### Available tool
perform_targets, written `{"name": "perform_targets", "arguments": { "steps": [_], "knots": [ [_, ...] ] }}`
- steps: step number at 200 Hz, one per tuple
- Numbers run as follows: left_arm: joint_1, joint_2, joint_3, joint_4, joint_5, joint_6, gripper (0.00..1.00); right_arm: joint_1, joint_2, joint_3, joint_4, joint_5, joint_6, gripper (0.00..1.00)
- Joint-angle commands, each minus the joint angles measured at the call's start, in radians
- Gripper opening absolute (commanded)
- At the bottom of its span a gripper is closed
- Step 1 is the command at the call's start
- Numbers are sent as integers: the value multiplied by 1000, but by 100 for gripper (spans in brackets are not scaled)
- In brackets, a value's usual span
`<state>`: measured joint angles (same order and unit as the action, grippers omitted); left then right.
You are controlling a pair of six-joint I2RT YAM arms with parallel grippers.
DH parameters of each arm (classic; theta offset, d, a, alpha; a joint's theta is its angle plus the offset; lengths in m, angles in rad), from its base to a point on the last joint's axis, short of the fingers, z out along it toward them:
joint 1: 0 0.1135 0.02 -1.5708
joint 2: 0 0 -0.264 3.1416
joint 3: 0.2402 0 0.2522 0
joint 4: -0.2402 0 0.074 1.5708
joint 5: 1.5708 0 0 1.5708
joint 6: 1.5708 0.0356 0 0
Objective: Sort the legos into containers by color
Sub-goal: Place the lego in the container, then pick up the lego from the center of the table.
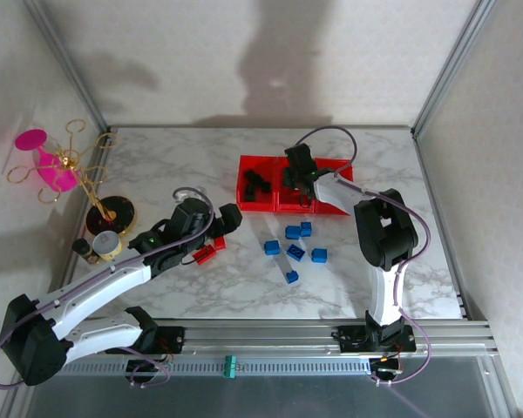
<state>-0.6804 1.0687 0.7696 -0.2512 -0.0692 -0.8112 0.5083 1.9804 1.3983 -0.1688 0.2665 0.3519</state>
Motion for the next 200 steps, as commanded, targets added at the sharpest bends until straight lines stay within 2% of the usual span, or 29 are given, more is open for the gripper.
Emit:
{"name": "perform_targets", "arguments": {
  "steps": [1,60,109,151,200],
  "knots": [
    [-10,4,41,-4,-1,21,100,1,-20,35,2,-4,-11,53],
    [-10,-34,50,-41,-38,30,100,56,-165,-56,6,-23,4,58],
    [-8,-111,8,-78,-74,16,100,212,-266,-157,-10,5,39,62],
    [-8,-184,-41,-139,-115,-10,100,339,-289,-228,8,-12,58,66],
    [-8,-267,-101,-211,-172,-48,100,474,-224,-260,17,-18,104,71]
  ]
}}
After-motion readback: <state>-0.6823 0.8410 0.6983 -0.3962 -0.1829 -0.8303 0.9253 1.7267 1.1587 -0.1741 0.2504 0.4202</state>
